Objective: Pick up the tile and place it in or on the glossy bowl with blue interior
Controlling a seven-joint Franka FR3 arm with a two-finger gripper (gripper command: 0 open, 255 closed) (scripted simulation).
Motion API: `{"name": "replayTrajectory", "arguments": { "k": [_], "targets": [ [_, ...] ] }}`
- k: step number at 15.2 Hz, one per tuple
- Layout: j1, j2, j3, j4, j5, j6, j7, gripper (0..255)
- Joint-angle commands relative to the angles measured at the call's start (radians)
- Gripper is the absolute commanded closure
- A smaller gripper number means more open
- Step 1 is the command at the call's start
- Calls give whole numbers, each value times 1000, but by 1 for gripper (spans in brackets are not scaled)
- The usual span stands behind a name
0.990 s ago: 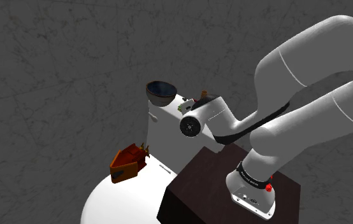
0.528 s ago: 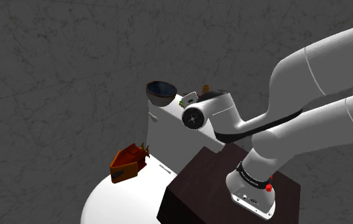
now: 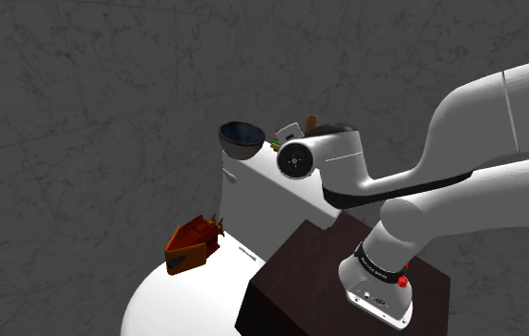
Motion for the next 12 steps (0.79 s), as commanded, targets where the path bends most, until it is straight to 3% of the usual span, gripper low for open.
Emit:
{"name": "replayTrajectory", "arguments": {
  "k": [1,10,11,12],
  "targets": [
    [20,-29,-23,1,16,-11,-38,255],
    [83,-133,-109,33,68,-79,-191,255],
    [85,-135,-110,34,69,-81,-194,255],
    [45,-87,-94,72,47,-71,-177,255]
  ]
}}
